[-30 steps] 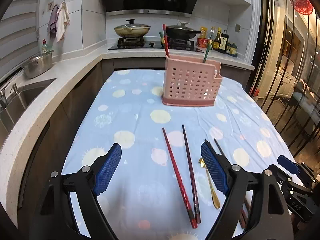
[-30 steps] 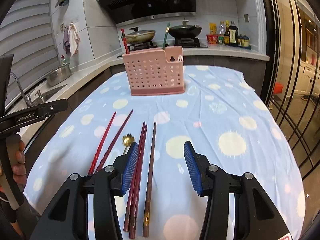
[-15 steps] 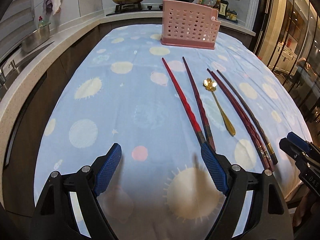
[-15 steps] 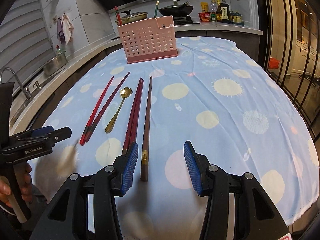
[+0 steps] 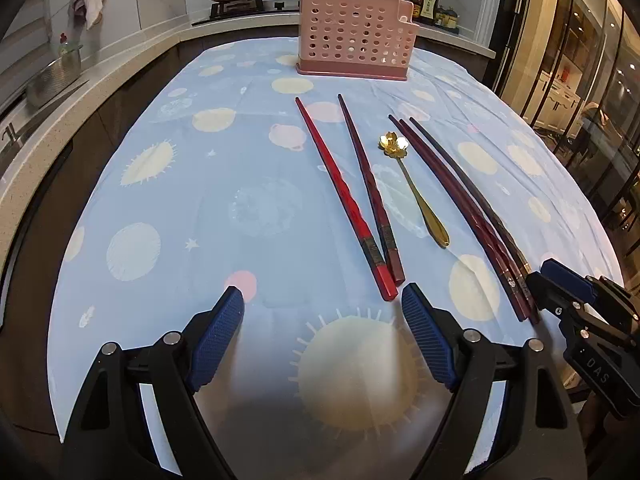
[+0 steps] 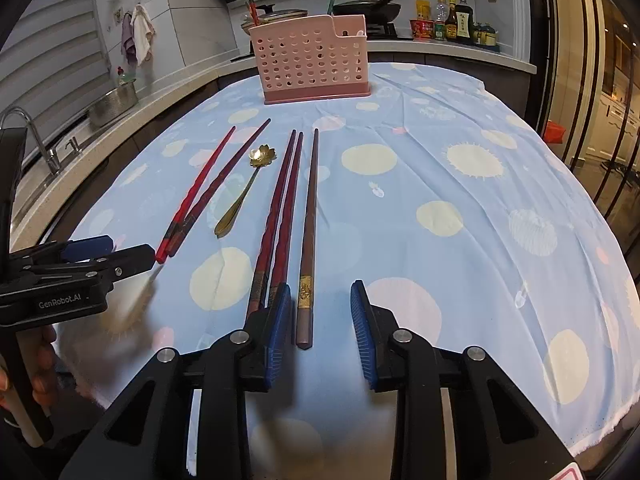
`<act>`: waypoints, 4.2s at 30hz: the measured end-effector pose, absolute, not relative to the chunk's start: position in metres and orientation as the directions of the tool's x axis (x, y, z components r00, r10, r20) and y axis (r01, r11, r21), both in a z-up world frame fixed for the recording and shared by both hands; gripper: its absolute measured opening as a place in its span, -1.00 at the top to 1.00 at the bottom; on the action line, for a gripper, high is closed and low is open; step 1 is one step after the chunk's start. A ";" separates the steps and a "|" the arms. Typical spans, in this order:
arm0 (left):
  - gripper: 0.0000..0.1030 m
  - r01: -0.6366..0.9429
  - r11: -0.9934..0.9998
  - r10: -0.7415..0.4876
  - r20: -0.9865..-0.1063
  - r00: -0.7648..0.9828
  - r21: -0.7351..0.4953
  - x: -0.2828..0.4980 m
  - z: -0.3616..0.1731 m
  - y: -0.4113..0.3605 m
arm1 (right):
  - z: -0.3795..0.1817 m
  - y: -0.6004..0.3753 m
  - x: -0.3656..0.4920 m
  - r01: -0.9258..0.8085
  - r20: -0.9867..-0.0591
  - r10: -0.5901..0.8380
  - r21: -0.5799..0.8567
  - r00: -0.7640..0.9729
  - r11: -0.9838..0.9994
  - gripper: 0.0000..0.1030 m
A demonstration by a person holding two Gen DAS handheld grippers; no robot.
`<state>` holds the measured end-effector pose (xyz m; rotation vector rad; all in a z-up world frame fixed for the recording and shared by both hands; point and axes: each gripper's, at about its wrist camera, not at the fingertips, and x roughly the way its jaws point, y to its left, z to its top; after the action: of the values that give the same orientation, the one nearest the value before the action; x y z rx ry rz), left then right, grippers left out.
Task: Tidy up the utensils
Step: 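Move both tools back toward the remaining chopsticks on the cloth, then grasp a bright red chopstick with the left tool while the right tool grasps a brown chopstick, then lift and carry both chopsticks into the pink holder with both tools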
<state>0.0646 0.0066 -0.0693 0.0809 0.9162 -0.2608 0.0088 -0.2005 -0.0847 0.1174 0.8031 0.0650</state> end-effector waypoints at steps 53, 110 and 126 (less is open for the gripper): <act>0.87 0.214 0.974 -0.192 -0.784 0.590 -0.078 0.093 -0.068 0.033 | -0.076 -0.209 0.007 -0.007 -0.677 0.091 0.126 0.730 0.992 0.87; 0.87 0.291 0.957 -0.275 -0.403 0.873 -0.023 0.194 0.154 0.000 | 0.129 -0.274 0.142 -0.061 -0.279 0.123 0.221 0.952 0.973 0.87; 0.87 0.301 0.954 -0.290 -0.280 0.915 -0.003 0.289 0.243 -0.035 | 0.186 -0.283 0.266 -0.018 -0.220 0.067 0.218 0.973 0.976 0.87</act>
<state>0.2891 -0.0354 0.2429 0.0407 0.2818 -0.3040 0.2657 -0.2832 0.1863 0.2171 0.2283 0.0436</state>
